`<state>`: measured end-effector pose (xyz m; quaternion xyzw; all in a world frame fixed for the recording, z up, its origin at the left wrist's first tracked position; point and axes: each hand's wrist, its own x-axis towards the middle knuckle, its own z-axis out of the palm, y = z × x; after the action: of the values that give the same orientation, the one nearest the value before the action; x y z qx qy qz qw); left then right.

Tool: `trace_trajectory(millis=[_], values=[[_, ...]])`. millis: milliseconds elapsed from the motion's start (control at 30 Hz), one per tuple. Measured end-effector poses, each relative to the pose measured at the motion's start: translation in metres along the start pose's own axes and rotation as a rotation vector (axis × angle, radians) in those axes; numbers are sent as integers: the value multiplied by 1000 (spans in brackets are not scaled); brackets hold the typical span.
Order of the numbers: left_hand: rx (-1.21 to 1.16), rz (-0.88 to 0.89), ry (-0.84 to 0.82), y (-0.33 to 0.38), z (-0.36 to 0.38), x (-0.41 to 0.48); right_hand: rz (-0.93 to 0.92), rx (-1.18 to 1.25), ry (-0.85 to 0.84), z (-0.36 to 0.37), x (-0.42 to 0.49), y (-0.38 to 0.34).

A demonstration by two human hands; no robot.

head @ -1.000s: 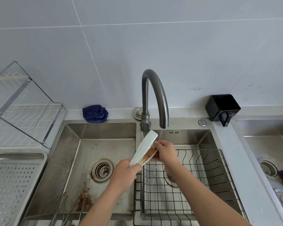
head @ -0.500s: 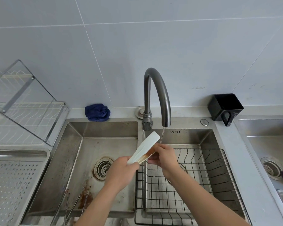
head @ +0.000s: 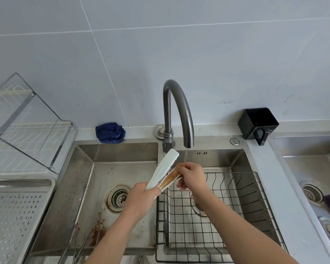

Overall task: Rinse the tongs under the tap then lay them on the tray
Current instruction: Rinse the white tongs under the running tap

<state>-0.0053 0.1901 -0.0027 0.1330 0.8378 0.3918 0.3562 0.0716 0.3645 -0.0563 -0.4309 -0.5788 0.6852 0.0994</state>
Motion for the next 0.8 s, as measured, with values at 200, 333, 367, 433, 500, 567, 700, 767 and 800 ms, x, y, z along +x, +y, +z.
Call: trace_trajectory(millis=[200,333,367,433,500,567,700,767,800], values=[[-98,-81,-119,4,-4,1,20,-86,-59,-3,-3,3],[-330,-240,-228,5,4,11,97,159,-112,-18,3,-2],[-364,-285,-252,4,5,13,109,191,-122,-20,4,-2],[-407,-365,-302,0,7,16,116,208,-138,-21,2,2],[-431,-437,-362,-5,6,19,118,203,-135,-17,0,6],[-427,-469,-408,-8,8,18,118,175,-119,-17,-1,9],[-378,-428,-368,-10,12,10,89,-21,-63,-15,0,11],[-301,-339,-297,-10,14,4,45,-172,-15,-13,1,13],[-263,-288,-250,-9,16,2,32,-215,9,-12,1,14]])
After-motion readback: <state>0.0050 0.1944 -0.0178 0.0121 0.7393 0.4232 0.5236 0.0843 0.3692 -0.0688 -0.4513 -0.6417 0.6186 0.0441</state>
